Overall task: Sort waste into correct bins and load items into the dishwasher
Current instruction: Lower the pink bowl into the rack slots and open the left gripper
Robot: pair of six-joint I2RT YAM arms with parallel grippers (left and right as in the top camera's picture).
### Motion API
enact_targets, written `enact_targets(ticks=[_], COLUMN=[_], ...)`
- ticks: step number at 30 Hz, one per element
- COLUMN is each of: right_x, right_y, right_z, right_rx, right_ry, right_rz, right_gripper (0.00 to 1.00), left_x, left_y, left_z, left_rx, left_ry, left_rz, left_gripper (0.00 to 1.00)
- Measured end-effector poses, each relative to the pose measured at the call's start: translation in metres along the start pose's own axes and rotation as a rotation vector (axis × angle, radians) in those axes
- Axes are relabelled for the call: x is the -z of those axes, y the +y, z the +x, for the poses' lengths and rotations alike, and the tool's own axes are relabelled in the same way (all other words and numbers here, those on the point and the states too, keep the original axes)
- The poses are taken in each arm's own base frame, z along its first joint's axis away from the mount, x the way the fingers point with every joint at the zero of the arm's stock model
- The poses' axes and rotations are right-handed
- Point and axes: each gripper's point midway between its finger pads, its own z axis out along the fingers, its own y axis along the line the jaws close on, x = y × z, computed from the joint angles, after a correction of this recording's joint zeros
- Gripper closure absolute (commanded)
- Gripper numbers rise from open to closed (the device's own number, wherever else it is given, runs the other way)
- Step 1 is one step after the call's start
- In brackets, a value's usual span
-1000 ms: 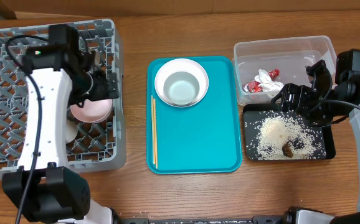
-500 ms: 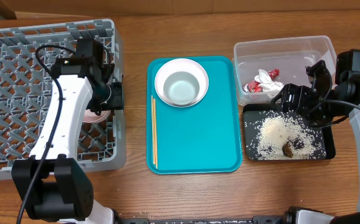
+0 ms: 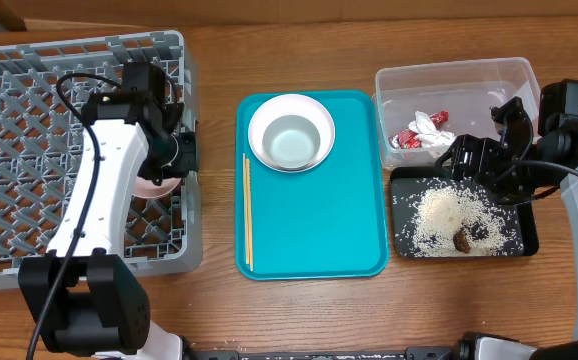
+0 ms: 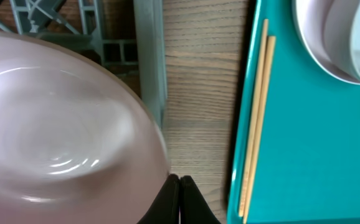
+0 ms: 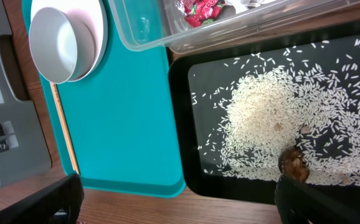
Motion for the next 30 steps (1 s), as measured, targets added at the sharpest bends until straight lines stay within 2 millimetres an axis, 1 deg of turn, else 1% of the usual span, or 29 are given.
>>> enact_targets(ticks=[1, 2, 3, 4, 5, 6, 8, 13, 18, 21, 22, 23, 26, 30], right_x=[0.000, 0.000, 0.000, 0.000, 0.000, 0.000, 0.000, 0.000, 0.000, 0.000, 0.000, 0.000, 0.000, 0.000], right_y=[0.000, 0.000, 0.000, 0.000, 0.000, 0.000, 0.000, 0.000, 0.000, 0.000, 0.000, 0.000, 0.000, 0.000], right_z=[0.000, 0.000, 0.000, 0.000, 0.000, 0.000, 0.000, 0.000, 0.001, 0.001, 0.001, 0.001, 0.001, 0.001], right_rx=[0.000, 0.000, 0.000, 0.000, 0.000, 0.000, 0.000, 0.000, 0.000, -0.001, -0.001, -0.001, -0.002, -0.002], right_ry=[0.001, 0.001, 0.001, 0.001, 0.001, 0.001, 0.001, 0.002, 0.002, 0.003, 0.002, 0.002, 0.005, 0.005], right_rz=[0.000, 0.000, 0.000, 0.000, 0.000, 0.000, 0.000, 0.001, 0.000, 0.000, 0.001, 0.000, 0.001, 0.000], right_gripper=[0.00, 0.00, 0.00, 0.00, 0.00, 0.00, 0.00, 0.00, 0.00, 0.00, 0.00, 0.00, 0.00, 0.00], left_x=[0.006, 0.011, 0.018, 0.024, 0.028, 0.032, 0.034, 0.033, 0.032, 0.022, 0.017, 0.013, 0.002, -0.005], left_y=[-0.001, -0.002, -0.004, -0.005, -0.005, -0.006, -0.005, 0.003, 0.006, 0.008, 0.009, 0.009, 0.011, 0.012], left_z=[-0.004, -0.007, -0.012, -0.017, -0.020, -0.023, -0.022, -0.011, -0.015, -0.015, -0.013, -0.011, -0.007, -0.005], left_rx=[-0.001, -0.002, -0.004, -0.010, -0.009, -0.009, -0.010, 0.005, 0.008, 0.011, 0.012, 0.012, 0.025, 0.024], left_ry=[-0.011, -0.025, -0.042, -0.059, -0.071, -0.083, -0.080, -0.036, -0.054, -0.054, -0.048, -0.042, -0.031, -0.026], left_rz=[0.004, 0.007, 0.011, 0.012, 0.014, 0.013, 0.008, -0.036, -0.054, -0.061, -0.062, -0.063, -0.066, -0.066], left_gripper=[0.96, 0.90, 0.74, 0.64, 0.61, 0.55, 0.36, 0.34, 0.35, 0.34, 0.28, 0.00, 0.00, 0.00])
